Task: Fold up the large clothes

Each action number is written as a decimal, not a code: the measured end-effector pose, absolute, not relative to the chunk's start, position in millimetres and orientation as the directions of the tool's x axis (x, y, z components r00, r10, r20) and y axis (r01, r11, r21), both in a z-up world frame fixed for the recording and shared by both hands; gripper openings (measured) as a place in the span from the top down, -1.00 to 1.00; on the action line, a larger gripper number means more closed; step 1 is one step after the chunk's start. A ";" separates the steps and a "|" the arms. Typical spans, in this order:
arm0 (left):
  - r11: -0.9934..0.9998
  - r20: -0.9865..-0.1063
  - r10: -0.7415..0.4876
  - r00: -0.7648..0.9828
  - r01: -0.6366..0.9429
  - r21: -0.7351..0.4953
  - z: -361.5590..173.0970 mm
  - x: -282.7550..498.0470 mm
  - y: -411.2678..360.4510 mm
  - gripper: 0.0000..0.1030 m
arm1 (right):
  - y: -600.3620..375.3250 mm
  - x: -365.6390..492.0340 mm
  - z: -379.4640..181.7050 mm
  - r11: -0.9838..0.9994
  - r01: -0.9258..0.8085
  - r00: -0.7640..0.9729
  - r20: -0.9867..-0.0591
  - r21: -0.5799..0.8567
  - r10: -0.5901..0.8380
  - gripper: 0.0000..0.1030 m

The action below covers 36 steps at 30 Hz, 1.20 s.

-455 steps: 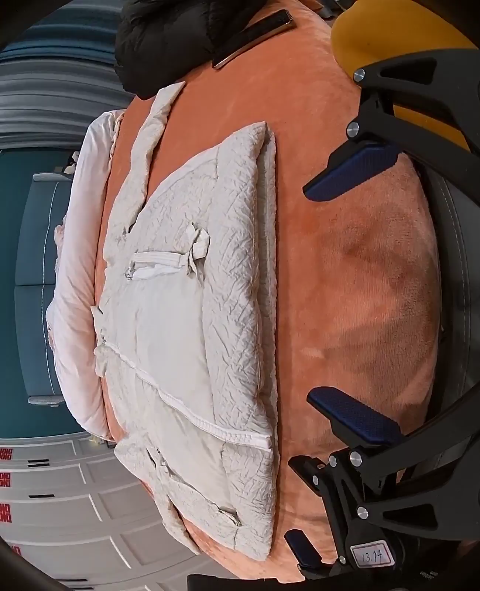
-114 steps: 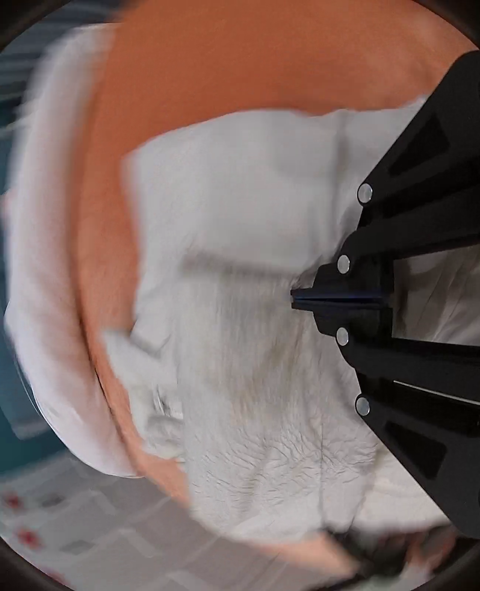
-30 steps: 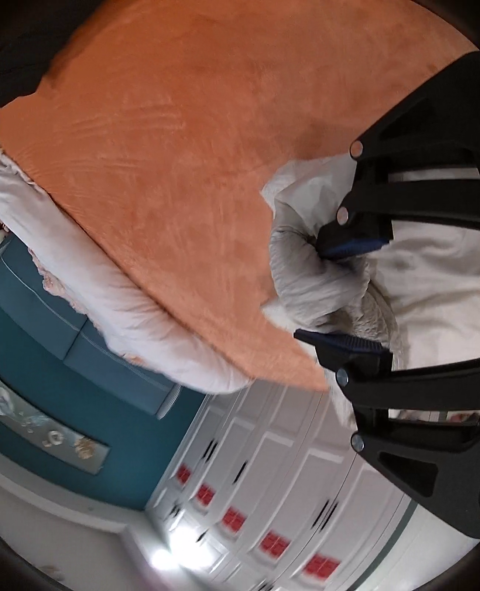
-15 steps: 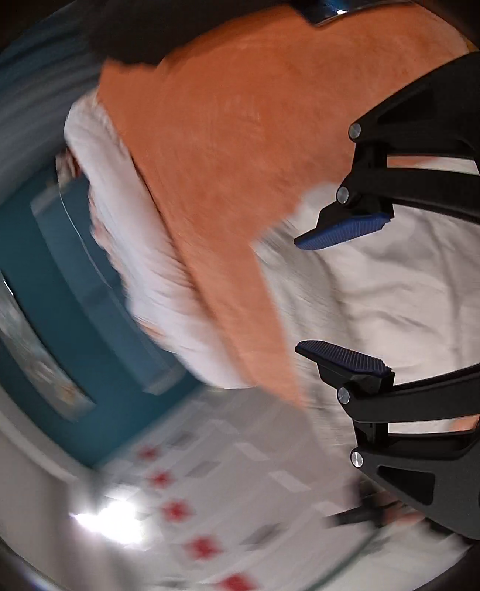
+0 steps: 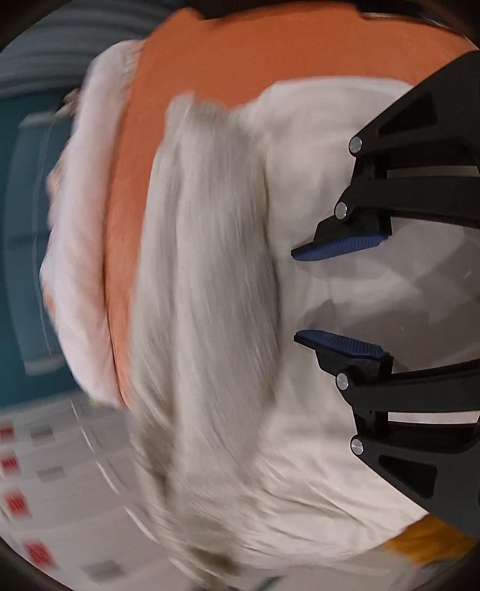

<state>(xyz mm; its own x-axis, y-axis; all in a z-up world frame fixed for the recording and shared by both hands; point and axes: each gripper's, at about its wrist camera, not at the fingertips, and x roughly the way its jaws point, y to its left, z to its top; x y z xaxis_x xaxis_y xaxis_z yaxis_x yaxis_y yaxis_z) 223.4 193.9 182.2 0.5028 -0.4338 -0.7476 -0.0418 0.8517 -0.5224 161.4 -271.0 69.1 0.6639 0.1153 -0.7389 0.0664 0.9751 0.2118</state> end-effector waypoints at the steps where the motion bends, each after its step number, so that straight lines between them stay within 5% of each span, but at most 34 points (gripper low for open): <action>1: 0.879 -0.738 -0.361 0.570 -0.055 -0.473 194.7 215.5 204.0 0.44 | -286.0 159.8 67.7 0.967 0.102 0.662 -0.742 0.232 0.108 0.40; 2: 0.894 -0.718 -0.321 0.618 -0.053 -0.445 204.7 209.8 212.6 0.05 | -306.3 158.3 64.9 0.954 0.155 0.658 -0.747 0.258 0.096 0.46; 4: 0.911 -0.659 -0.248 0.710 -0.060 -0.407 226.3 195.5 231.9 -0.24 | -321.4 154.5 63.3 0.944 0.196 0.646 -0.759 0.266 0.079 0.50; 7: 0.957 -0.627 -0.156 0.763 -0.040 -0.286 251.8 179.5 226.4 -0.24 | -319.5 140.2 80.7 0.948 0.196 0.677 -0.734 0.249 0.053 0.43; 11: 0.972 -0.597 -0.224 0.770 0.135 -0.190 248.1 170.4 159.4 -0.28 | -272.7 130.9 112.6 0.958 0.044 0.723 -0.671 0.284 0.165 0.43; 15: 0.957 -0.642 -0.242 0.727 0.286 -0.037 200.6 174.2 60.9 -0.28 | -213.2 135.4 127.2 0.969 -0.129 0.703 -0.670 0.210 0.239 0.44; 19: 0.935 -0.706 -0.207 0.677 0.349 0.060 145.9 188.7 -4.5 -0.30 | -192.5 156.9 110.7 0.985 -0.165 0.685 -0.711 0.055 0.155 0.45; 25: 0.950 -0.753 -0.108 0.649 0.292 0.114 84.9 230.7 -31.8 -0.30 | -242.8 206.3 73.1 0.998 -0.032 0.643 -0.763 0.058 0.065 0.51; 29: 0.970 -0.763 -0.105 0.638 0.235 0.063 65.0 254.8 -15.9 -0.55 | -273.6 224.9 58.8 0.995 0.038 0.638 -0.769 0.087 0.043 0.51; 36: 0.977 -0.755 -0.114 0.645 0.211 0.033 29.4 276.9 -11.6 -0.68 | -280.1 245.5 22.7 0.990 0.064 0.622 -0.781 0.126 0.059 0.52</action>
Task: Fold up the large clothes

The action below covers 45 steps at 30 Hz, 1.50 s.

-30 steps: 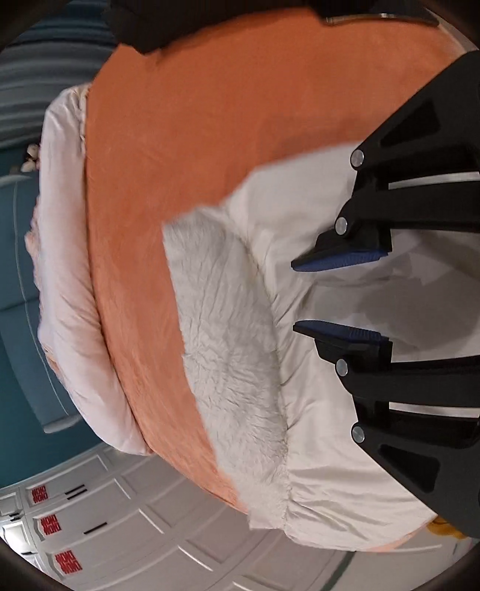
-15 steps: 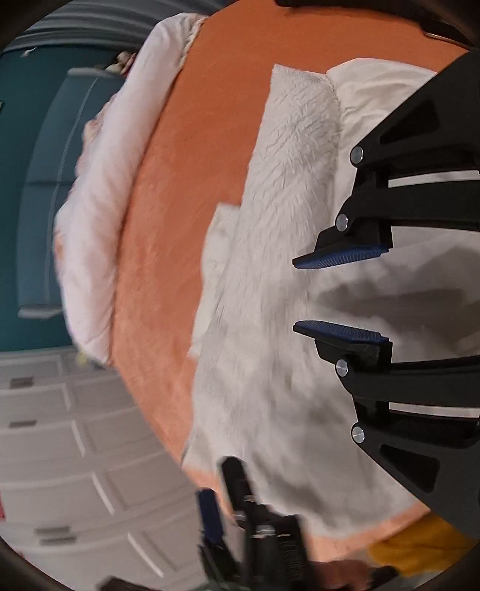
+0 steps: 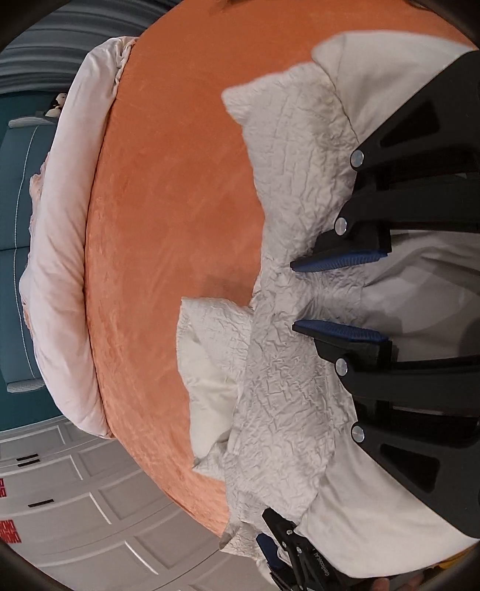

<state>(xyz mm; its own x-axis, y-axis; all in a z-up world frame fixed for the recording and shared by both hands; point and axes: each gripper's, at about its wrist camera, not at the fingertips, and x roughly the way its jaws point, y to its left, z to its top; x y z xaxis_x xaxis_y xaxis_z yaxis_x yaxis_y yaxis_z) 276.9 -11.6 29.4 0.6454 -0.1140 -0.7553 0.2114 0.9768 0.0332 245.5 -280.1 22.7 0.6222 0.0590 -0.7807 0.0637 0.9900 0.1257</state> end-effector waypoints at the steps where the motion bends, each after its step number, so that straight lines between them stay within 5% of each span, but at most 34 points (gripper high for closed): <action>1: 0.977 -0.752 -0.116 0.649 0.210 0.031 27.4 278.1 -11.6 -0.68 | -279.3 247.5 20.6 0.990 0.065 0.623 -0.781 0.123 0.056 0.52; 29: 0.983 -0.718 -0.113 0.687 0.181 0.019 -6.9 287.3 -15.5 -0.74 | -286.6 259.8 -10.8 0.975 0.090 0.658 -0.747 0.203 0.094 0.52; 35: 0.983 -0.771 -0.071 0.632 0.177 0.055 19.9 290.9 -15.6 -0.72 | -272.0 262.1 26.7 0.987 0.117 0.615 -0.789 0.114 0.019 0.44; 40: 0.989 -0.721 -0.083 0.688 0.144 0.024 73.1 288.7 11.3 -0.72 | -219.9 264.0 80.1 0.988 -0.004 0.664 -0.738 0.152 0.116 0.42; 45: 0.994 -0.784 -0.043 0.619 0.106 0.029 52.6 321.3 31.0 -0.72 | -174.9 291.3 51.5 0.993 -0.055 0.600 -0.792 0.101 0.114 0.42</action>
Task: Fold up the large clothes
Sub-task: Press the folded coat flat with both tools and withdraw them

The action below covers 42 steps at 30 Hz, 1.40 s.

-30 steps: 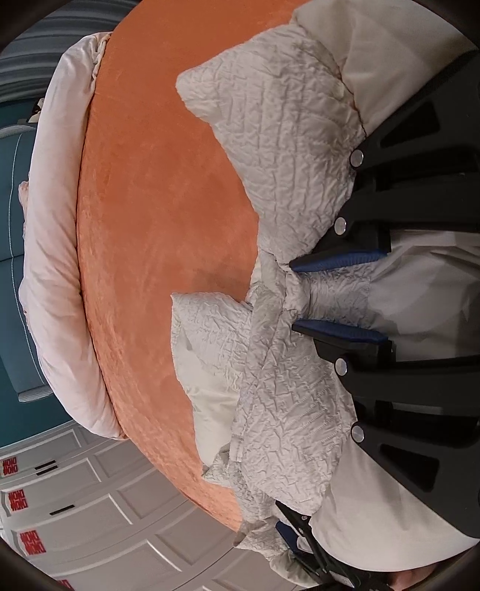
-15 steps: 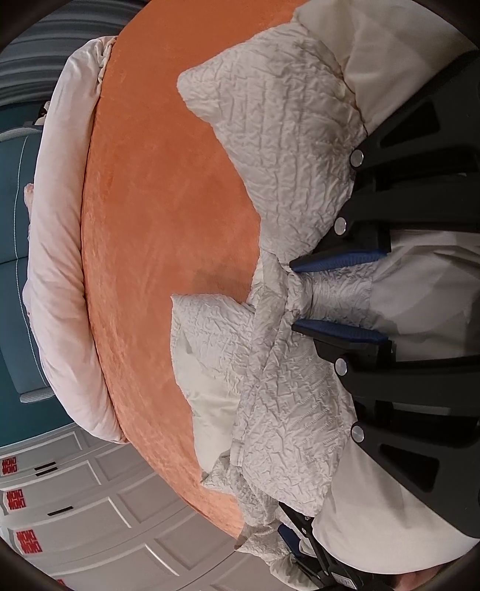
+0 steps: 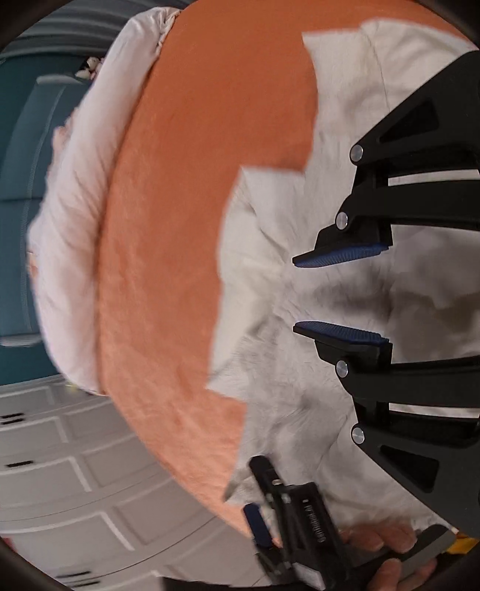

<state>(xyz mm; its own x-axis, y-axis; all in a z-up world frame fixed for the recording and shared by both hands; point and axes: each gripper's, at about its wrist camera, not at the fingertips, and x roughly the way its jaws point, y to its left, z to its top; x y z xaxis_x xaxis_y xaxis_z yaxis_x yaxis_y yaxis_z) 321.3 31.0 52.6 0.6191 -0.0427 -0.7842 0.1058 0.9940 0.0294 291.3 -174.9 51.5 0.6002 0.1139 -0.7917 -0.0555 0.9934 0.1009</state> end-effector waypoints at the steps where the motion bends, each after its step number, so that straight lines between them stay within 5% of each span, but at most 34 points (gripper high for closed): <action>1: 0.994 -0.792 -0.033 0.610 0.100 0.036 45.6 324.3 33.6 -0.72 | -171.9 297.5 36.6 0.993 -0.047 0.571 -0.813 0.105 0.113 0.43; 20: 0.997 -0.795 -0.073 0.602 0.076 -0.034 -21.5 349.4 50.9 -0.90 | -167.3 290.4 -5.5 0.993 -0.027 0.672 -0.733 0.111 0.101 0.43; 26: 0.997 -0.815 -0.022 0.579 0.071 0.024 9.4 336.8 45.3 -0.75 | -196.2 275.3 33.3 0.986 0.017 0.686 -0.720 0.164 0.108 0.43; 30: 0.990 -0.749 -0.089 0.656 0.141 0.007 60.1 304.9 43.7 -0.79 | -260.8 242.2 79.2 0.992 0.090 0.763 -0.647 0.089 -0.011 0.13; 34: 0.993 -0.746 -0.053 0.664 0.112 0.030 62.5 307.9 41.5 -0.79 | -343.6 237.5 65.9 0.960 0.274 0.698 -0.698 0.055 -0.159 0.13; 42: 0.999 -0.776 0.045 0.630 -0.008 0.051 0.5 328.4 62.4 -0.86 | -394.8 236.6 -16.8 0.918 0.361 0.607 -0.789 0.166 -0.096 0.14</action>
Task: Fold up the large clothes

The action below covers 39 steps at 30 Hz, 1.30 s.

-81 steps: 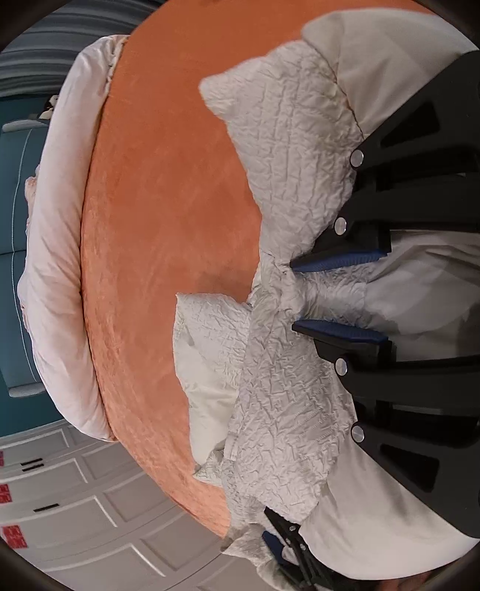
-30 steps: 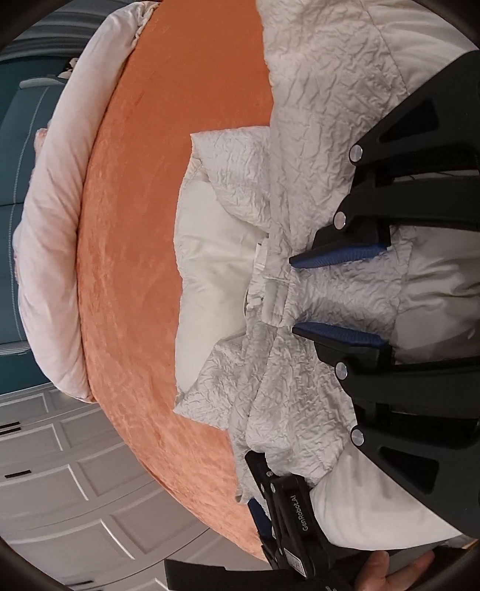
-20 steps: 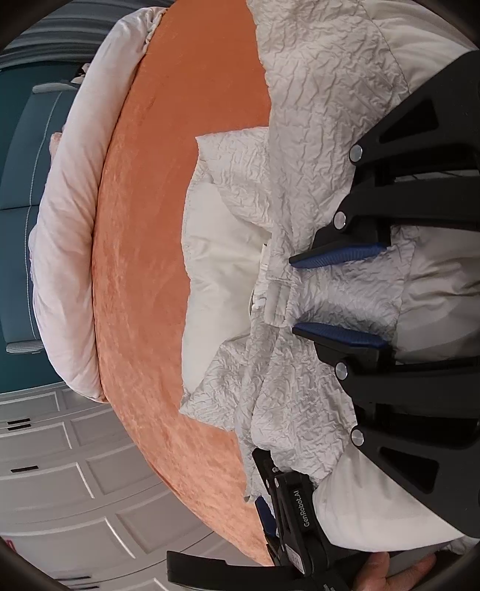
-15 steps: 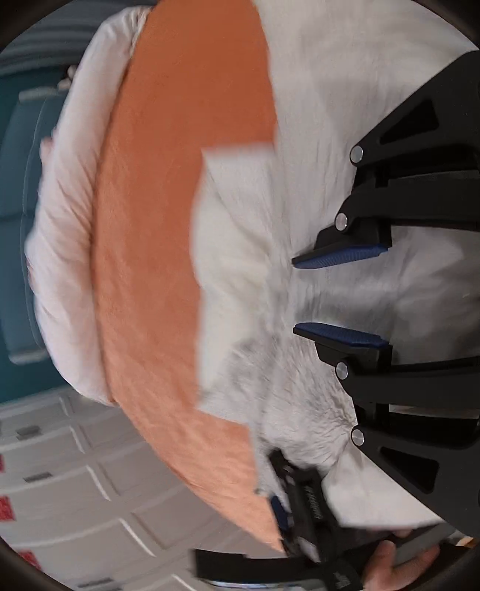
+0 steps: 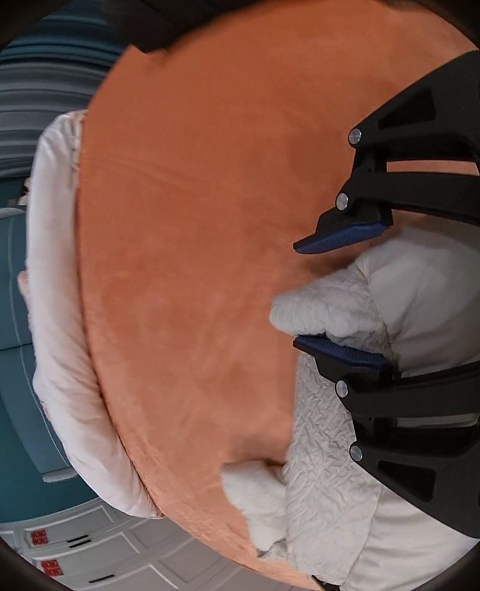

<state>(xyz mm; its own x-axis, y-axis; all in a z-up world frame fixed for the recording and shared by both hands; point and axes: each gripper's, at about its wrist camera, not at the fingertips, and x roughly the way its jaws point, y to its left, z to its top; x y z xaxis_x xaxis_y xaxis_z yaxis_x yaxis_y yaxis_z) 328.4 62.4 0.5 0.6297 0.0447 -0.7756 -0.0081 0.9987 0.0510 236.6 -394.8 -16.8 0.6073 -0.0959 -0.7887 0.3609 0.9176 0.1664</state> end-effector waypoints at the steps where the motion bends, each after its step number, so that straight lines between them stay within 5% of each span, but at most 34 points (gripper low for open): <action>1: 0.999 -0.774 0.039 0.632 -0.010 0.043 -1.8 328.4 63.7 -0.88 | -396.9 237.6 -23.4 0.912 0.366 0.610 -0.788 0.187 -0.083 0.14; 15: 1.000 -0.797 0.020 0.603 -0.024 0.007 -17.1 341.6 65.3 -0.90 | -388.9 235.6 -23.8 0.908 0.387 0.603 -0.789 0.160 -0.118 0.03; 18: 0.998 -0.818 0.056 0.573 -0.059 0.027 8.3 330.6 65.2 -0.83 | -370.6 232.8 15.4 0.912 0.405 0.573 -0.795 0.063 -0.199 0.14; 23: 0.992 -0.781 -0.101 0.616 0.001 -0.128 66.4 263.3 80.3 -0.84 | -286.5 197.5 103.8 0.977 0.179 0.706 -0.707 0.118 -0.044 0.14; 29: 0.976 -0.789 -0.162 0.593 -0.022 -0.217 84.8 184.7 120.2 -0.86 | -184.6 196.4 112.8 0.994 0.003 0.652 -0.754 0.107 0.079 0.75; 39: 0.852 -0.805 -0.289 0.519 -0.244 -0.463 22.7 111.6 219.1 -0.86 | -138.8 210.1 31.8 0.997 -0.005 0.439 -0.895 0.083 0.077 0.80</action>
